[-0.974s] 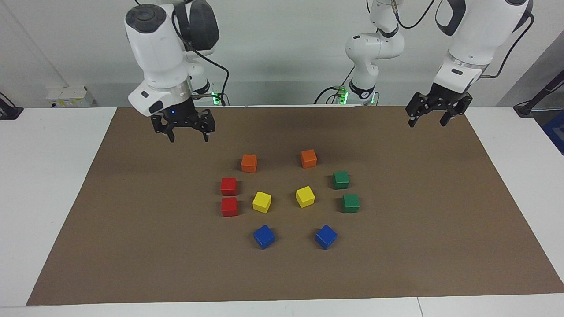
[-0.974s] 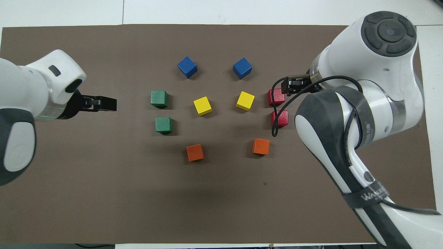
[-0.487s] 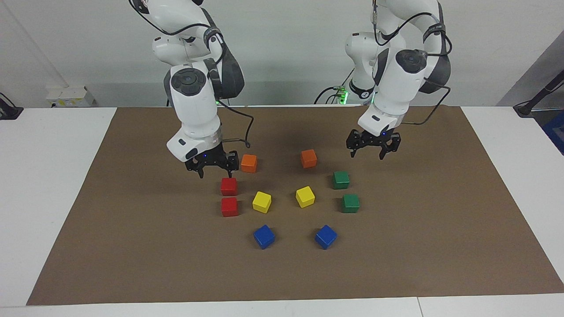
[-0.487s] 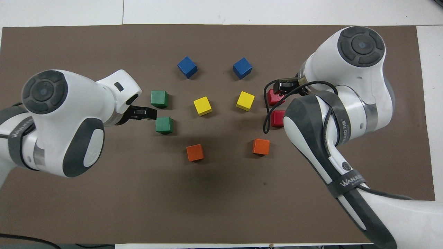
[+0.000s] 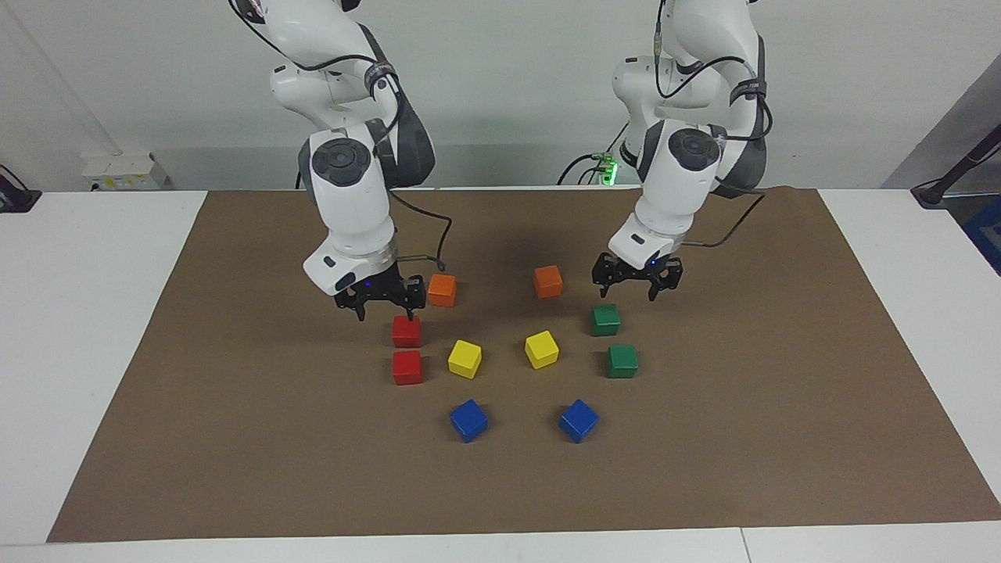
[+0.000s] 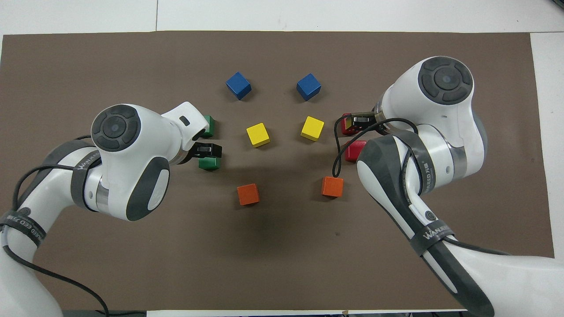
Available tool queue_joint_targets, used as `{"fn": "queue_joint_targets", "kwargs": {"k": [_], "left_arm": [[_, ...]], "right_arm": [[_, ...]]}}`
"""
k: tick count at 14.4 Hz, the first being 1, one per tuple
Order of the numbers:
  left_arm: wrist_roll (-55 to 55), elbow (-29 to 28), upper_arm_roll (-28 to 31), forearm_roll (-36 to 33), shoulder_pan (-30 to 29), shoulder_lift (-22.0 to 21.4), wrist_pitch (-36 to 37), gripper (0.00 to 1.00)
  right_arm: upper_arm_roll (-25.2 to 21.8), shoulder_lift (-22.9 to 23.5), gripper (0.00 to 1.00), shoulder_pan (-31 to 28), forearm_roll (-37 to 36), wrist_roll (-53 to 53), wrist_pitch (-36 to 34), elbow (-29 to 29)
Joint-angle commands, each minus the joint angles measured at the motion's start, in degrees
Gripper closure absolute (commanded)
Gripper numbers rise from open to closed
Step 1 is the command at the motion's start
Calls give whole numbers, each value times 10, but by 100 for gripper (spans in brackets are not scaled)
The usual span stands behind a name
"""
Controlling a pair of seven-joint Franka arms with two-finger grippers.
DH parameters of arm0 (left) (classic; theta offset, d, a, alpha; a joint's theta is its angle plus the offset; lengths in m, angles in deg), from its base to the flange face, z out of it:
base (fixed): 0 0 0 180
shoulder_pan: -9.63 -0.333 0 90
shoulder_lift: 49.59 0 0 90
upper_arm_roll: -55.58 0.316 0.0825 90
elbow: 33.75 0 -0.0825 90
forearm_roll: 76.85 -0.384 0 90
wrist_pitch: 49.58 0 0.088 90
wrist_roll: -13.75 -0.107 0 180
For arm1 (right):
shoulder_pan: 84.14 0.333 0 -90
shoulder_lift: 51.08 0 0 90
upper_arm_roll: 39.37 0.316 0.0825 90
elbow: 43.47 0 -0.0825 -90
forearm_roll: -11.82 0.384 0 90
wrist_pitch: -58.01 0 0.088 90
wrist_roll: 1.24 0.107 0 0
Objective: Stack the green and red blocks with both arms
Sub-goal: 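Reach the left gripper to a green cube while the right reaches a red cube, then grasp the green cube with the left gripper while the right gripper grasps red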
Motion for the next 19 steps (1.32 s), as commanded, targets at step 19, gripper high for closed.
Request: {"fn": "queue_joint_targets", "kwargs": {"k": [19], "left_arm": [[77, -42, 14, -47, 48, 74, -113, 1]], "right_arm": [[1, -10, 5, 13, 5, 34, 134, -126]]}}
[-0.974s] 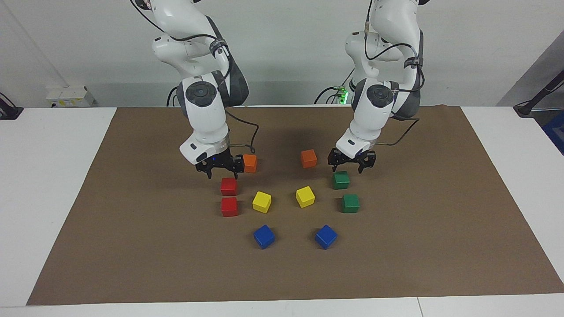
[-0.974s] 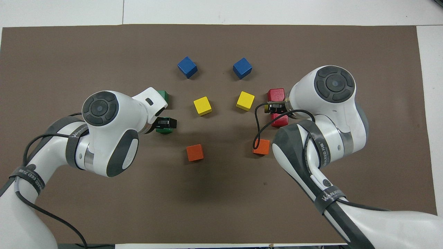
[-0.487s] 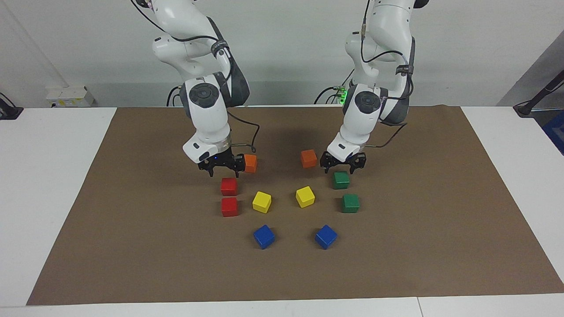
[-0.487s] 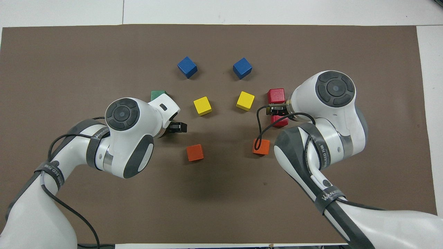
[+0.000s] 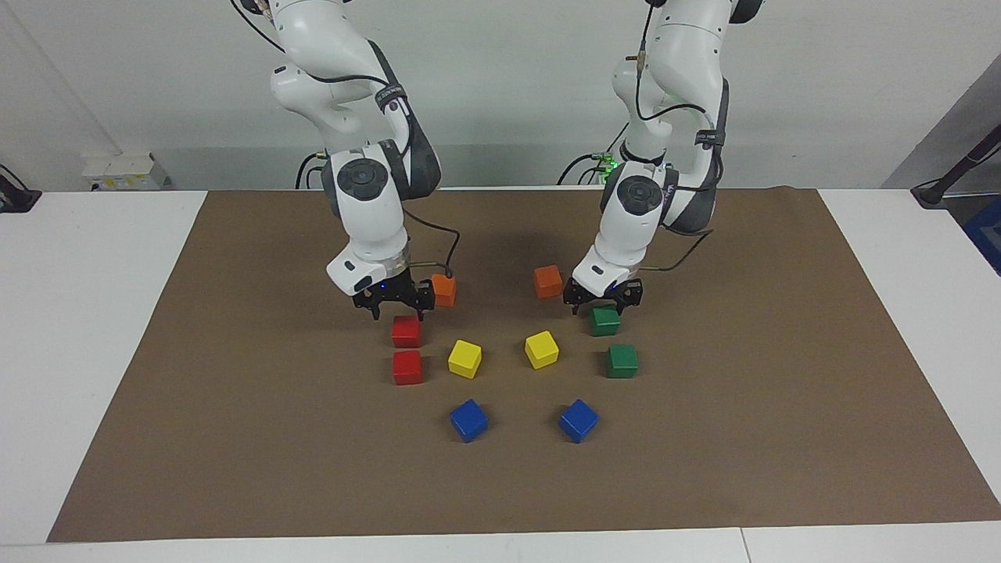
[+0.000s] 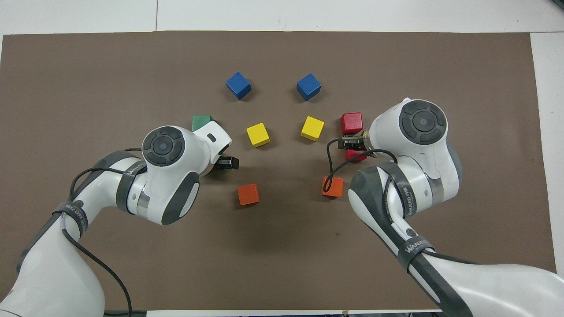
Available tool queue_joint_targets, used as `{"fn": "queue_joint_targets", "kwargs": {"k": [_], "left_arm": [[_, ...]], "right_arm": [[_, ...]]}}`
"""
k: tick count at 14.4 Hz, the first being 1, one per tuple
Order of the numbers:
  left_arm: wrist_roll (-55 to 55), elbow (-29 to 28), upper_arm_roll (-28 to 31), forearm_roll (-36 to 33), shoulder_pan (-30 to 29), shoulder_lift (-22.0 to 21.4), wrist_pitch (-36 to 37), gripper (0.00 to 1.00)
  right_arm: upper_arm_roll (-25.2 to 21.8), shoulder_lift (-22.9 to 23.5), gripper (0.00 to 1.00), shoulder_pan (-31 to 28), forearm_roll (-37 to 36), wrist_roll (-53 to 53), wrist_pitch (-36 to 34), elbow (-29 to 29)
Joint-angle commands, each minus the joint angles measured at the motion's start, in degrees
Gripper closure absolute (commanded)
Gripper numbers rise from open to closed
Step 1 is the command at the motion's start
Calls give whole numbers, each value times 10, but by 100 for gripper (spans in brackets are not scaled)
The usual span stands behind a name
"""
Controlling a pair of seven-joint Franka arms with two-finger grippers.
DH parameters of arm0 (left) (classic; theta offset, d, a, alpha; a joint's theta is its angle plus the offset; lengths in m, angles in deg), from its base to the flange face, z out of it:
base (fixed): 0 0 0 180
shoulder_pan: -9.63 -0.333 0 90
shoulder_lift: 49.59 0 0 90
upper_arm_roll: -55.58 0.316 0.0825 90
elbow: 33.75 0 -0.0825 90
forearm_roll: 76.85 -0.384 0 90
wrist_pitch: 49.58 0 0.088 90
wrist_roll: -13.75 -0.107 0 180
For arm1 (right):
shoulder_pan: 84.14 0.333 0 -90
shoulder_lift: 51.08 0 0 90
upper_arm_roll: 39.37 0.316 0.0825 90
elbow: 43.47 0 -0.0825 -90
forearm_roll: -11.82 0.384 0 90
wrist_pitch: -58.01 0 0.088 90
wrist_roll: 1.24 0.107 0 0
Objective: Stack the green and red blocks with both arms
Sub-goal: 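Grasp the green cube with the left gripper while the right gripper grasps red, then carry the green cube outward with the left gripper while the right carries red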
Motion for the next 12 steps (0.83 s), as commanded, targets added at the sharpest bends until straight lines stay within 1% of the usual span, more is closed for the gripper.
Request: {"fn": "queue_joint_targets", "kwargs": {"k": [1, 3, 4, 6, 7, 11, 12], "left_arm": [[14, -5, 11, -17, 11, 7, -23, 2], [13, -5, 11, -37, 7, 8, -26, 9], [13, -5, 11, -45, 6, 9, -26, 20], [7, -5, 11, -62, 3, 9, -25, 98], [7, -5, 11, -67, 3, 9, -25, 100], [6, 2, 11, -67, -9, 4, -16, 100], [6, 5, 12, -67, -12, -1, -4, 100]], "right_arm": [[3, 8, 5, -3, 5, 11, 22, -7], [3, 13, 5, -2, 5, 11, 29, -10], [3, 15, 5, -2, 5, 10, 31, -10], [3, 23, 5, -2, 5, 10, 41, -11], [3, 25, 5, -1, 5, 11, 42, -11], [3, 30, 6, -1, 5, 11, 43, -13], [3, 33, 6, -1, 5, 11, 49, -14]]}}
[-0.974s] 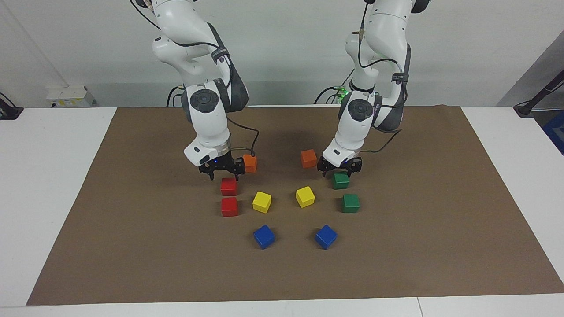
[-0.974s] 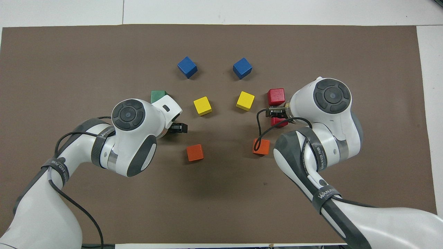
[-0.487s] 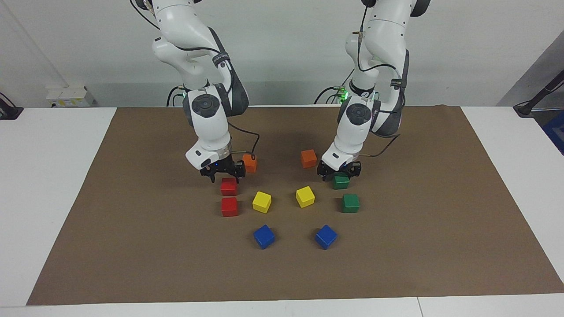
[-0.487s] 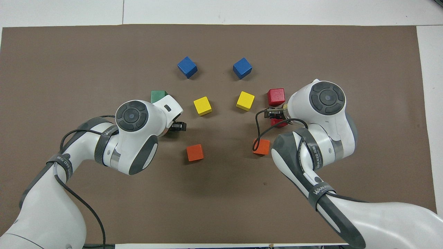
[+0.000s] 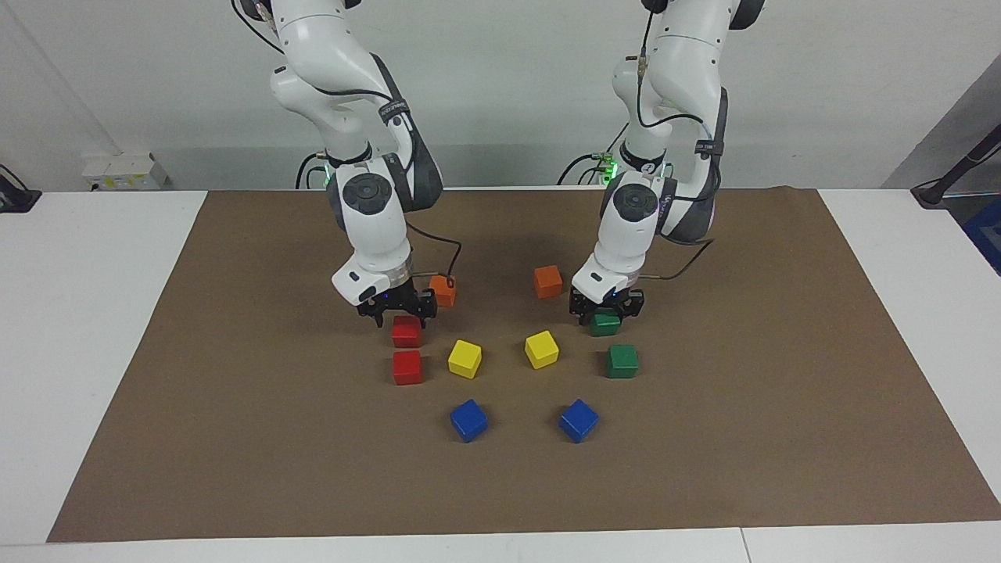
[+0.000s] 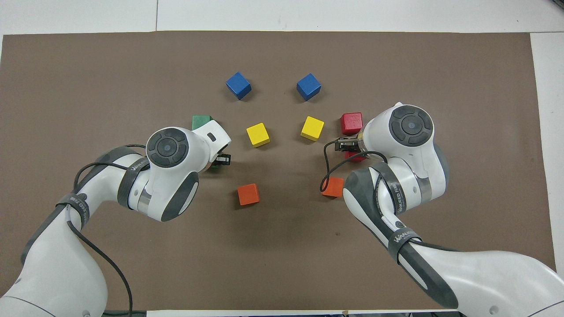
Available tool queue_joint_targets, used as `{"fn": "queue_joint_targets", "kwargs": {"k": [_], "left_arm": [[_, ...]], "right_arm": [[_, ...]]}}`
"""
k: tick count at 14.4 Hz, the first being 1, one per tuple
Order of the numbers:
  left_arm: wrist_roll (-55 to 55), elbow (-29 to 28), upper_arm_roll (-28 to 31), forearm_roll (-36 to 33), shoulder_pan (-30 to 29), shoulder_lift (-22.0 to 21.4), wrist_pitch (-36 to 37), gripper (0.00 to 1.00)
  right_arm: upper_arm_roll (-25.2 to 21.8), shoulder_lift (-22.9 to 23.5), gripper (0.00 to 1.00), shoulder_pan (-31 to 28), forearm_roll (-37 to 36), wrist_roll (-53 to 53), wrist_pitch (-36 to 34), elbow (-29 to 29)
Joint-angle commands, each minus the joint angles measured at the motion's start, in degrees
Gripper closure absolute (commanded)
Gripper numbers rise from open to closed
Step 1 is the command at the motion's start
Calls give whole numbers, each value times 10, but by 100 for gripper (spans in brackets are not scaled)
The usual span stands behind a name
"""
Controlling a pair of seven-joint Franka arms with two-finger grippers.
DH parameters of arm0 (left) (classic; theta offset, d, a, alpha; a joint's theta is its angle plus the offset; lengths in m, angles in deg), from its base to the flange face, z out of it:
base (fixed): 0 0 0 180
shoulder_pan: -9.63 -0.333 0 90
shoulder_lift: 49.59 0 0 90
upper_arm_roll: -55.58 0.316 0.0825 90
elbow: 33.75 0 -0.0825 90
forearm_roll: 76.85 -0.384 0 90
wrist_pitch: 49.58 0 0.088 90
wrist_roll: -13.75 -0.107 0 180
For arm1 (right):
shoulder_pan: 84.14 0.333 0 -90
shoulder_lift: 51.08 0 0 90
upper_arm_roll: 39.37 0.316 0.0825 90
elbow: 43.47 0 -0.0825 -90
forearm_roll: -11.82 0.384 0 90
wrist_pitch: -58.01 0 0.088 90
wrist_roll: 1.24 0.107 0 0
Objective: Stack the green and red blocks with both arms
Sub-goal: 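Carry the green cube outward with the left gripper while the right carries red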
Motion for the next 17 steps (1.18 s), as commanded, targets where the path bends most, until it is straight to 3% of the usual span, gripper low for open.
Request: {"fn": "queue_joint_targets", "kwargs": {"k": [1, 3, 4, 6, 8, 11, 13, 16, 17], "left_arm": [[2, 14, 3, -17, -20, -24, 35, 100], [-16, 36, -1, -10, -55, -57, 104, 100], [-22, 40, 0, -3, -66, -74, 128, 100], [-65, 40, 0, 22, -115, -106, 155, 100], [-161, 41, 1, 60, -174, -127, 185, 100], [-295, 39, 2, 80, -270, -145, 216, 100], [-371, 30, 3, 80, -329, -149, 214, 100], [-435, 16, 4, 80, -384, -148, 197, 100], [-441, -7, 4, 80, -392, -149, 161, 100]], "right_arm": [[3, 6, 6, -1, 5, 11, 29, -13], [3, 7, 10, -1, 5, 10, 33, -19], [3, 7, 26, -1, 5, 5, 33, -20], [3, 6, 100, -1, 4, 4, 27, -20], [3, -5, 100, 0, 4, 8, 1, -8], [4, -9, 100, -14, 4, -10, -162, 109], [2, -18, 100, -55, 4, -79, -244, 175], [2, -25, 100, -129, 4, -215, -266, 202], [2, -25, 100, -151, 4, -256, -259, 198]]}}
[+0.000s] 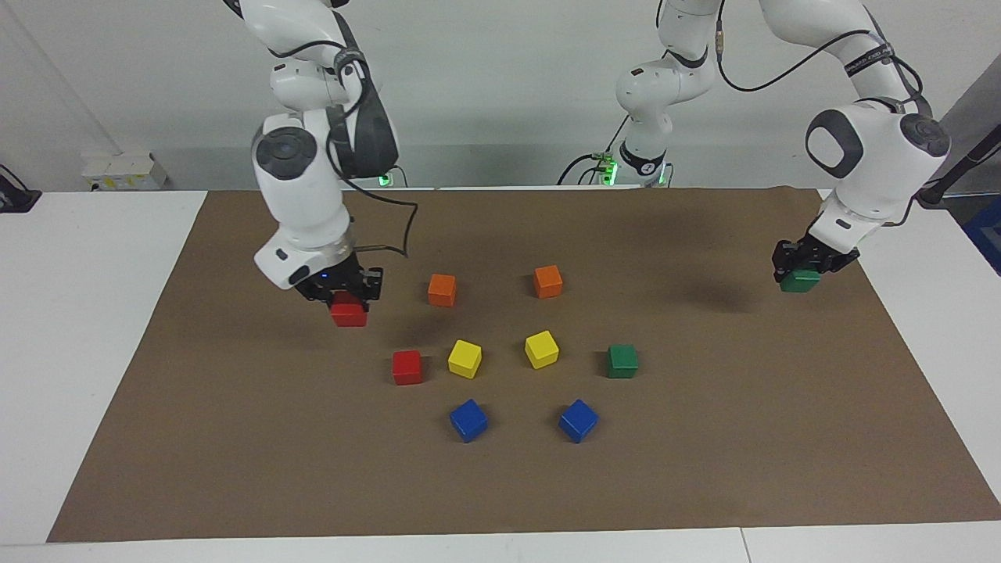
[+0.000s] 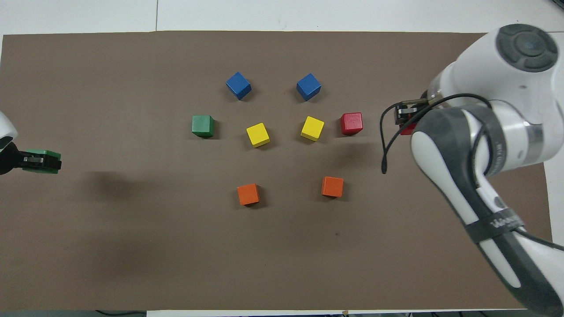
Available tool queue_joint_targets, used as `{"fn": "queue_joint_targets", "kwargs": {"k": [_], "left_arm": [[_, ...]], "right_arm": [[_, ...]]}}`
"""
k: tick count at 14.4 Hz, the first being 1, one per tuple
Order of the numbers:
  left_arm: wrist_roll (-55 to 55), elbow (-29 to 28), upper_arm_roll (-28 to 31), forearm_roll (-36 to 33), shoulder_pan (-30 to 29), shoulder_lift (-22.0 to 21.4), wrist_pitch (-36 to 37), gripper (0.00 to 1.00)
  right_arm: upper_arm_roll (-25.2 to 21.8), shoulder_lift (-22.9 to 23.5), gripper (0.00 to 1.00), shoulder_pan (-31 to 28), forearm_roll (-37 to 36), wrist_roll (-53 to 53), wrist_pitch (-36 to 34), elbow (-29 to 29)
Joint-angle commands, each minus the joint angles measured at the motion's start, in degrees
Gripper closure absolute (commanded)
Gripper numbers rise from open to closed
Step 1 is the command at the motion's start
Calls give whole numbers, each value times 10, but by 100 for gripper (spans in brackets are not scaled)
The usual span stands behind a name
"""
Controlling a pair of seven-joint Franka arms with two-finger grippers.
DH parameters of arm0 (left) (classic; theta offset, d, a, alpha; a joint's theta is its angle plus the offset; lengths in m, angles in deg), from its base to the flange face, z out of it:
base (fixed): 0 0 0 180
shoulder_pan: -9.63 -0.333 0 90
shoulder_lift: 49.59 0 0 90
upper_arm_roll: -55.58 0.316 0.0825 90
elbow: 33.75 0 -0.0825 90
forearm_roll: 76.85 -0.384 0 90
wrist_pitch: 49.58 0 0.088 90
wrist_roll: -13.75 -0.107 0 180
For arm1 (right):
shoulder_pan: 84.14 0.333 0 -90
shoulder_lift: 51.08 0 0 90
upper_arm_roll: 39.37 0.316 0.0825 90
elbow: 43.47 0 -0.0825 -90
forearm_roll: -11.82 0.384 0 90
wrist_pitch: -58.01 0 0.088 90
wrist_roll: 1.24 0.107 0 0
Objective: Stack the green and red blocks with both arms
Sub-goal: 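Carry the green cube outward with the left gripper while the right carries red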
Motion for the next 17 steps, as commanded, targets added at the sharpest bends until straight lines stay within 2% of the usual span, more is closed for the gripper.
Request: {"fn": "queue_joint_targets", "kwargs": {"k": [1, 5, 7, 10, 13, 17], "left_arm": [[-24, -67, -7, 11, -21, -19, -74, 100], [-27, -129, -7, 11, -32, -10, -144, 100], [-34, -142, -7, 11, -33, -1, -167, 100], [-35, -153, -7, 11, -33, 8, -193, 100], [-34, -166, -7, 11, -33, 23, -227, 100], [-29, -169, -7, 11, -34, 31, -240, 100]], "right_arm": [[5, 9, 100, -61, 5, -104, 10, -1], [5, -2, 100, -94, 5, -125, 83, -63], [5, 0, 100, -98, 5, -131, 144, -104], [5, 4, 100, -101, 5, -131, 201, -140], [5, 11, 100, -112, 4, -138, 236, -162], [5, 19, 100, -126, 5, -144, 245, -168]]}}
